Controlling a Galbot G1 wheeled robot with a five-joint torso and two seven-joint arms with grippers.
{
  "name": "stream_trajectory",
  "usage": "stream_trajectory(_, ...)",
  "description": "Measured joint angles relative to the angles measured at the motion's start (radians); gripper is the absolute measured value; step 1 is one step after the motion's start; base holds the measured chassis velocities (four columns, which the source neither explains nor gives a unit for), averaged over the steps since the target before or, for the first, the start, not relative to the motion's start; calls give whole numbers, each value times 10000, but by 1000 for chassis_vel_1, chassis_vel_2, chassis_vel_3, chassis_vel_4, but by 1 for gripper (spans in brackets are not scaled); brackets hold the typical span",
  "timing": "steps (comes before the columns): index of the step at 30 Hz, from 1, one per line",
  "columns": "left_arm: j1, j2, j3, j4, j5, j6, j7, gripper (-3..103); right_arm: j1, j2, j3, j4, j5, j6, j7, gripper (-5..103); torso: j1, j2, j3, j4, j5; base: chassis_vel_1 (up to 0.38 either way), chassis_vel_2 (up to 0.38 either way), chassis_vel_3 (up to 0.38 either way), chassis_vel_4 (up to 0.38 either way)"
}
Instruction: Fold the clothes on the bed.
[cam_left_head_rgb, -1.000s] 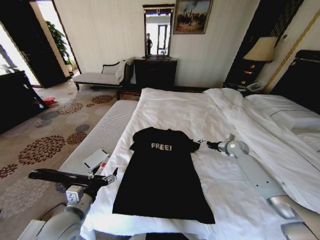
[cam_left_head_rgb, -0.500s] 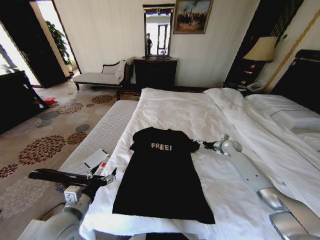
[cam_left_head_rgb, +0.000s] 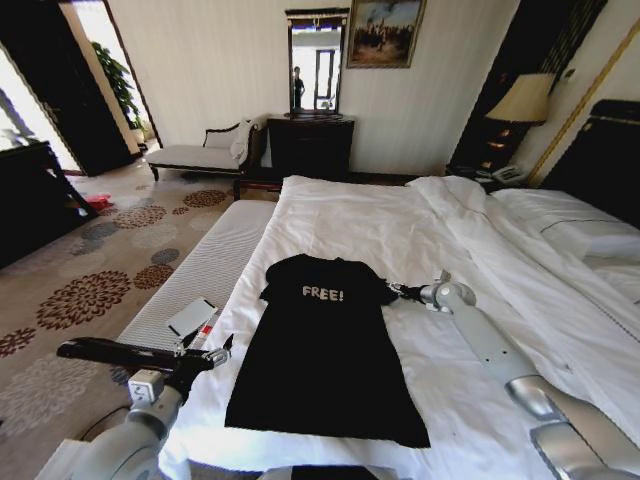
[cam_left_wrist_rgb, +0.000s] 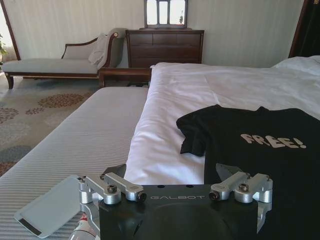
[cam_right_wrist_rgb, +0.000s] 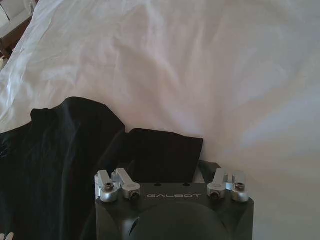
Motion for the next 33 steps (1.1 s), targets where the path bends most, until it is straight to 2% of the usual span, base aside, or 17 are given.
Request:
stream_trajectory(1,0,0,0,0,0,0,0,100,0,0,0,0,0,0,0,73,0,0,0,0,0,0,0,0,0)
stream_trajectory(4,-20,-28,29,26,-2,1,-1,100,-3,21,10,-16,-41,0,-6,56,0,0,0,0,0,0,0,0,0)
stream_trajectory(6,-25,-33,42,29,-3,0,-2,100,-4,21,11,-18,-44,1,-6,56,0,0,0,0,0,0,0,0,0)
stream_trajectory(11,-99,-29,93,51,-30,4,-2,100,42,8,11,-32,-50,30,-16,29,0,0,0,1,1,0,0,0,0)
stream_trajectory(14,-102,-27,96,51,-49,6,-3,100,54,6,10,-41,-64,60,-21,24,0,0,0,1,1,0,0,0,0)
stream_trajectory(15,-100,-29,97,51,-52,7,-4,100,58,3,8,-45,-76,76,-27,18,0,0,0,1,1,0,0,0,0)
stream_trajectory(16,-94,-35,97,51,-54,7,-4,100,61,0,5,-49,-85,91,-35,18,0,0,0,1,1,0,0,0,0)
stream_trajectory(17,-77,-49,98,49,-55,8,-5,100,63,-10,-4,-51,-105,118,-56,7,0,0,0,1,1,0,0,0,0)
stream_trajectory(18,-77,-49,98,49,-55,8,-5,100,63,-10,-4,-51,-105,118,-56,7,0,0,0,1,1,0,0,0,0)
stream_trajectory(19,-64,-59,99,46,-55,9,-5,100,66,-16,-9,-52,-118,130,-72,3,0,0,0,1,1,0,0,0,0)
stream_trajectory(28,-50,-81,111,36,-50,9,-5,100,144,-105,-115,-52,-332,238,-205,1,0,0,0,0,1,0,0,0,0)
stream_trajectory(33,-75,-62,114,36,-51,9,-3,100,245,-293,-269,-13,-965,430,-493,1,0,-1,0,1,1,0,0,0,0)
